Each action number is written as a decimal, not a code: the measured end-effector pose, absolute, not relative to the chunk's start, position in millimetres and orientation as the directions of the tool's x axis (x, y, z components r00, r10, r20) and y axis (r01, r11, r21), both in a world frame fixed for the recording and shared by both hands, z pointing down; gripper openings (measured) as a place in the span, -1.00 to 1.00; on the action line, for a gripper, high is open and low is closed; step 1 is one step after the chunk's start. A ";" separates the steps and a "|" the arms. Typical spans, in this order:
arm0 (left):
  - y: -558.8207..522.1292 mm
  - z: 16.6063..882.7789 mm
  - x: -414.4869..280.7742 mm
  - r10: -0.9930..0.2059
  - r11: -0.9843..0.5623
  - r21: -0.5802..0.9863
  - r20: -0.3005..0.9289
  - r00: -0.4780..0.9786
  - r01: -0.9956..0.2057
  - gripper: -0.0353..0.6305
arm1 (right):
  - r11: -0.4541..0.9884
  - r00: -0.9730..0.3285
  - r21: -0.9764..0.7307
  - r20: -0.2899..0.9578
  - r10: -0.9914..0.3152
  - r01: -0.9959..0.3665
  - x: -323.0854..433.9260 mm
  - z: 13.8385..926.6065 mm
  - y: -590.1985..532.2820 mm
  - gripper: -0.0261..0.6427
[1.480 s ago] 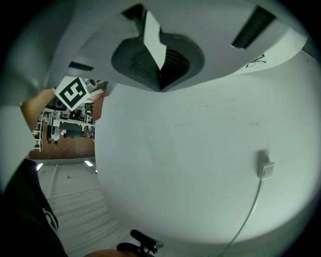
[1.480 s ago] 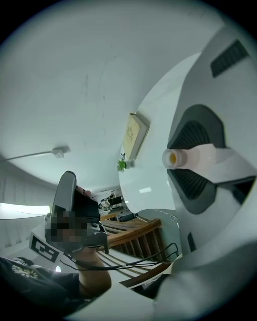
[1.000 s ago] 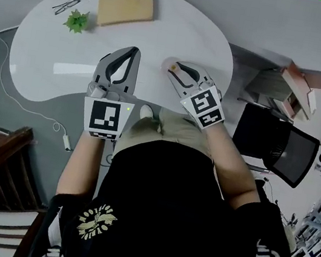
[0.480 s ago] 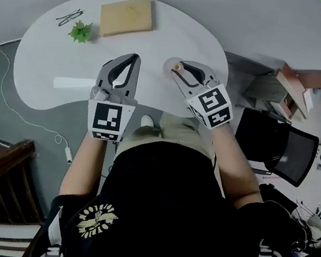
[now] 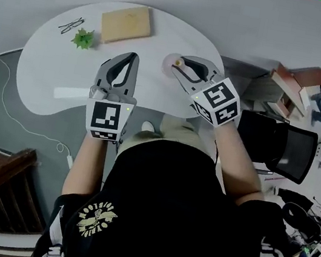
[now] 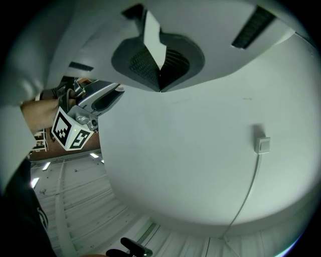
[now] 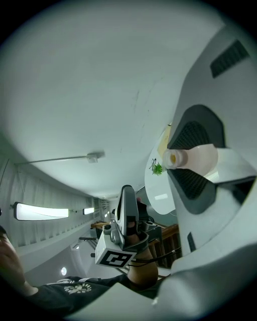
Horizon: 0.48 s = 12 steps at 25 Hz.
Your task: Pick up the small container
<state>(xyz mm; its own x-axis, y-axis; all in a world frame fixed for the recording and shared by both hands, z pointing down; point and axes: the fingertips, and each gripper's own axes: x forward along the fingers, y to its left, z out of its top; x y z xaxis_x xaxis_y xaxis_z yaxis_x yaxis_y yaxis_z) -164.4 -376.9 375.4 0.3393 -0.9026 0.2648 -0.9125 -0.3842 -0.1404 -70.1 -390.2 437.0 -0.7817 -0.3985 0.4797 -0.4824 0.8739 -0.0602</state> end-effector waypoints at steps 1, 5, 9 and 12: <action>-376.5 372.1 -165.1 -0.903 -0.386 -0.142 0.261 0.341 -0.911 -0.83 | 0.873 -0.782 -0.054 0.475 -0.404 -0.484 -70.6 431.1 -390.6 -0.52; -374.1 360.9 -165.2 -0.900 -0.397 -0.139 0.255 0.354 -0.907 -0.83 | 0.866 -0.789 -0.044 0.438 -0.432 -0.498 -70.0 408.0 -392.6 -0.52; -370.4 351.7 -165.6 -0.897 -0.406 -0.141 0.247 0.365 -0.903 -0.83 | 0.856 -0.786 -0.027 0.412 -0.461 -0.516 -69.0 388.9 -394.3 -0.52; -367.5 342.7 -167.3 -0.898 -0.411 -0.141 0.231 0.373 -0.901 -0.83 | 0.851 -0.780 -0.007 0.405 -0.477 -0.524 -69.7 378.2 -392.7 -0.52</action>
<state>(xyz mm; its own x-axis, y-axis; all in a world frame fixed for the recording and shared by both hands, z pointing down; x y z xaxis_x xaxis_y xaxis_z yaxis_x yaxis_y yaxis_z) -167.3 -367.5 342.7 0.3734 -0.8984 0.2310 -0.9009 -0.4106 -0.1406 -69.7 -392.7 378.2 -0.7800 -0.4770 0.4050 -0.5244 0.8514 -0.0073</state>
